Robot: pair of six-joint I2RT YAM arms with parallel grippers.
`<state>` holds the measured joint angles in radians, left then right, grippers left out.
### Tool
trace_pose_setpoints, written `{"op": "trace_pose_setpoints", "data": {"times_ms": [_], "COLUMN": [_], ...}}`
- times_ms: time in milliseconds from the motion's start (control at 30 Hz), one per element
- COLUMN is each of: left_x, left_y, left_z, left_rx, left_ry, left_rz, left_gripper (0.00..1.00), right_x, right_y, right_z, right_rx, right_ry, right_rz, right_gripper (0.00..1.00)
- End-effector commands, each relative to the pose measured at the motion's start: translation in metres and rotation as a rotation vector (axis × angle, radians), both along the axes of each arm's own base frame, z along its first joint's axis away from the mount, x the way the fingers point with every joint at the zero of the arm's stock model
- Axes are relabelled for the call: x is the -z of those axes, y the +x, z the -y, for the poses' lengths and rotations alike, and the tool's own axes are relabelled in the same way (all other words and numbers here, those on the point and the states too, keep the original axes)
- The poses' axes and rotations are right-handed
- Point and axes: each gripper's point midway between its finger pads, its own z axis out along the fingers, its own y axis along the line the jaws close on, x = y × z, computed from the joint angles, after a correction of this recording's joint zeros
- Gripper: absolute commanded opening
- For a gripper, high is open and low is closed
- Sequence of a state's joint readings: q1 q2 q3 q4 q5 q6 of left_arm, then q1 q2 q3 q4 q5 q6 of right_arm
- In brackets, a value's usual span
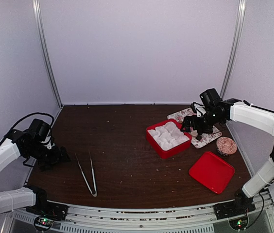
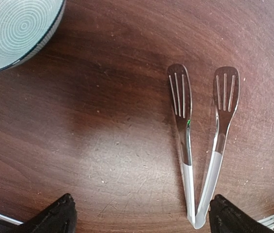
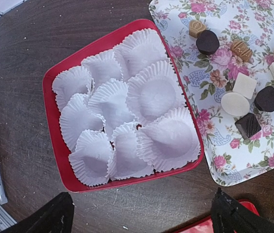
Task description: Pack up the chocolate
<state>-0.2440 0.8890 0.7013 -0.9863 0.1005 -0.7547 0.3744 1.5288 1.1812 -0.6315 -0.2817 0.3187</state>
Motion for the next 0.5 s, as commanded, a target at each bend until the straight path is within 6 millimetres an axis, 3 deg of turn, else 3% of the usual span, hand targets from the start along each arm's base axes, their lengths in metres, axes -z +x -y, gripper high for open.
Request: {"op": "trace_pose_setpoints", "data": {"times_ms": [0,167,467], "left_x": [-0.008,0.004,0.020], "left_y": [0.013,0.005,0.007], "left_z": [0.009,0.019,0.048], "left_rx": [0.003,0.001,0.025], "left_ry": [-0.013,0.013,0.046], "left_rz": [0.029,-0.011,-0.060], "left_gripper": [0.98,0.98,0.86], "right_x": [-0.015,-0.017,-0.015], "right_y": [0.005,0.012,0.019], "right_z": [0.008,0.013,0.012], "right_rx": [-0.010,-0.003,-0.004], "right_ry": [0.021,0.040,0.060], "right_rz": [0.023,0.012,0.004], "right_gripper": [1.00,1.00,1.00]}}
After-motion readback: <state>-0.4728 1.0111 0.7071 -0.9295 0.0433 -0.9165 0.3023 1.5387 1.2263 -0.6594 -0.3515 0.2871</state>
